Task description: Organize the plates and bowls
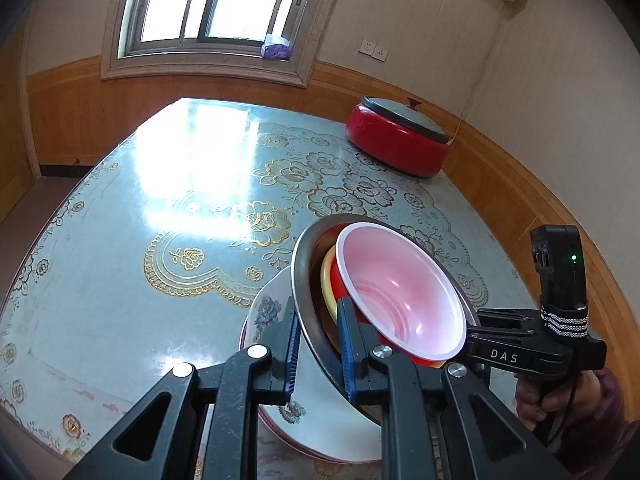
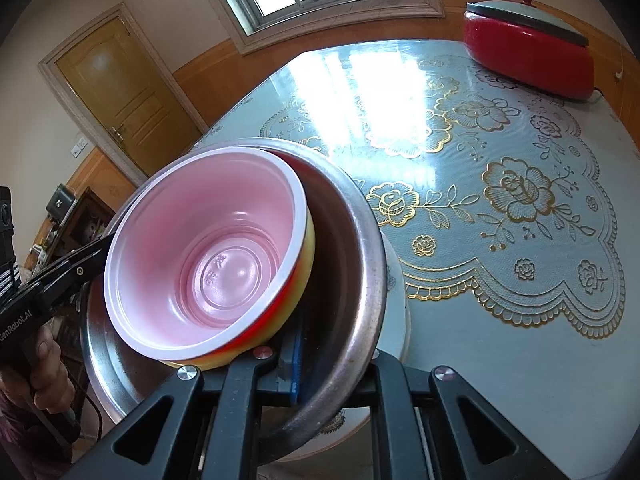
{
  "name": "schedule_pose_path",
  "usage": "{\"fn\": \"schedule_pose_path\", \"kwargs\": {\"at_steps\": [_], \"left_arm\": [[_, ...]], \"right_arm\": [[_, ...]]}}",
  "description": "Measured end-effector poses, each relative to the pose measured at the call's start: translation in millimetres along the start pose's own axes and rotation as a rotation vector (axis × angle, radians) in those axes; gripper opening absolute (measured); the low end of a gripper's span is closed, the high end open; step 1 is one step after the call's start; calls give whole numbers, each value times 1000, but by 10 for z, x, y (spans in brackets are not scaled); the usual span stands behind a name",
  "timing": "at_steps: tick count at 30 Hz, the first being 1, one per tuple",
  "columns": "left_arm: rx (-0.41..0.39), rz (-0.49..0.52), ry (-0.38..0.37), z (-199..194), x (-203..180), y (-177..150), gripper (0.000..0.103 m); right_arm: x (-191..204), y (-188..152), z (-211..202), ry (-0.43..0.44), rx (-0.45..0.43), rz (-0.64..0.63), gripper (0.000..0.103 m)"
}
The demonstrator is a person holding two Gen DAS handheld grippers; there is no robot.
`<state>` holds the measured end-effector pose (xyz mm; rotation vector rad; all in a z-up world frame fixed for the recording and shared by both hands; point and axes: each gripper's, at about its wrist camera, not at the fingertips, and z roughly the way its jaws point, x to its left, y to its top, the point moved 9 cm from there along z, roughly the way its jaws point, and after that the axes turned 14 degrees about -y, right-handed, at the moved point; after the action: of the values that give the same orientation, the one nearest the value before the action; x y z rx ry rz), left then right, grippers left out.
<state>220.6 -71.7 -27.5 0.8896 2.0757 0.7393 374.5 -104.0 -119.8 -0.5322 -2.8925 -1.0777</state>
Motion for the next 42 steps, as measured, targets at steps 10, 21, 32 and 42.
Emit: {"fn": "schedule_pose_path", "kwargs": {"at_steps": [10, 21, 32, 42], "left_arm": [[101, 40, -134, 229, 240, -77, 18], [274, 195, -341, 345, 326, -91, 18], [297, 236, -356, 486, 321, -7, 18], [288, 211, -279, 536, 370, -83, 19]], "right_arm": [[20, -82, 74, -136, 3, 96, 10], [150, -314, -48, -341, -20, 368, 10], [115, -326, -75, -385, -30, 422, 10], [72, -327, 28, -337, -29, 382, 10]]}}
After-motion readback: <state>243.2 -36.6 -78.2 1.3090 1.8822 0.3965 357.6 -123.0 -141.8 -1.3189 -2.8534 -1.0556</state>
